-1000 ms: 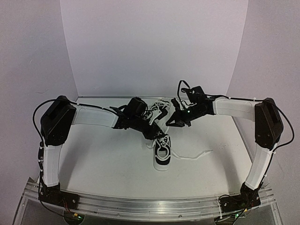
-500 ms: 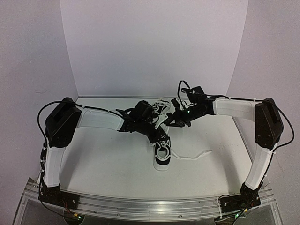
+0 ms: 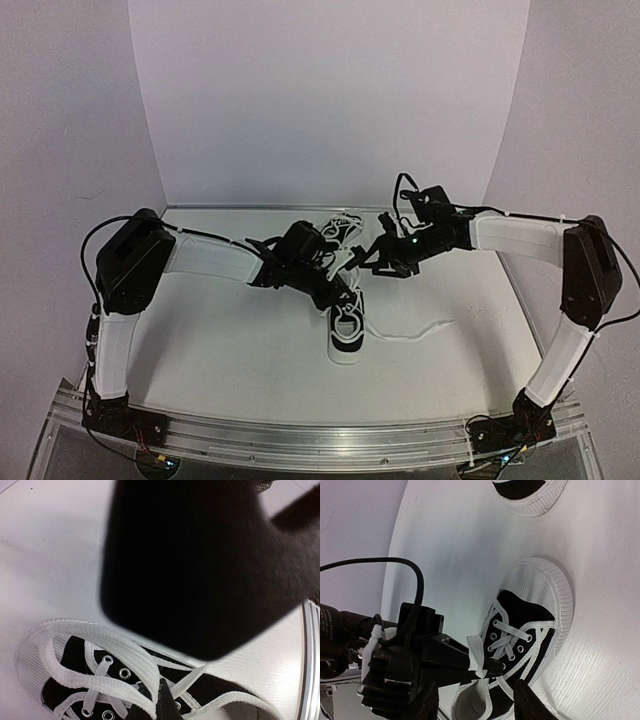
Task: Tie the shoes
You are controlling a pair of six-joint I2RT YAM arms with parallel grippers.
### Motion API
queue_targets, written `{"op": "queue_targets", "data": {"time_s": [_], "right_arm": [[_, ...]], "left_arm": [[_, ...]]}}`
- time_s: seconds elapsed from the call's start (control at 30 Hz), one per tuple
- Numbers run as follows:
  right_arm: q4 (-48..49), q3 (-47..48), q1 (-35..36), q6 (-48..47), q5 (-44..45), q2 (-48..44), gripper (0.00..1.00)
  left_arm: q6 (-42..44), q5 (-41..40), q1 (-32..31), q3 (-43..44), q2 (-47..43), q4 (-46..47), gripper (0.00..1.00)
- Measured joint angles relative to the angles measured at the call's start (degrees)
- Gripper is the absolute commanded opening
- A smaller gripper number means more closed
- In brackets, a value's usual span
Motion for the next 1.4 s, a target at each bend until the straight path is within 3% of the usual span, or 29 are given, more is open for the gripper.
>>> {"op": "queue_targets", "data": {"time_s": [0.2, 0.6, 0.7, 0.87, 1.1, 1.4], "right_arm": [[0.3, 0.2, 0.1, 2.3, -0.8, 0.7, 0.57], [2.1, 1.0, 3.1, 6.0, -0.1, 5.3, 0.39], [2.7, 1.0, 3.6, 6.8, -0.1, 5.3, 0.29], [4.3, 1.0, 4.3, 7.5, -0.7, 5.4, 0.02], [5.6, 1.0, 4.6, 7.4, -1.0, 5.4, 0.00], [5.9, 1.0, 4.7, 7.4, -1.0, 5.4, 0.00]], "left_arm": [[0.3, 0.0, 0.1, 0.0, -0.5, 0.4, 0.00], [1.4, -0.1, 0.3, 0.0, -0.9, 0.3, 0.00], [1.4, -0.1, 0.3, 0.0, -0.9, 0.4, 0.00], [1.5, -0.3, 0.2, 0.0, -1.0, 0.4, 0.01], [1.4, -1.4, 0.1, -0.1, -1.0, 0.3, 0.27], [1.6, -4.5, 0.1, -0.8, -2.6, 0.3, 0.34]]}}
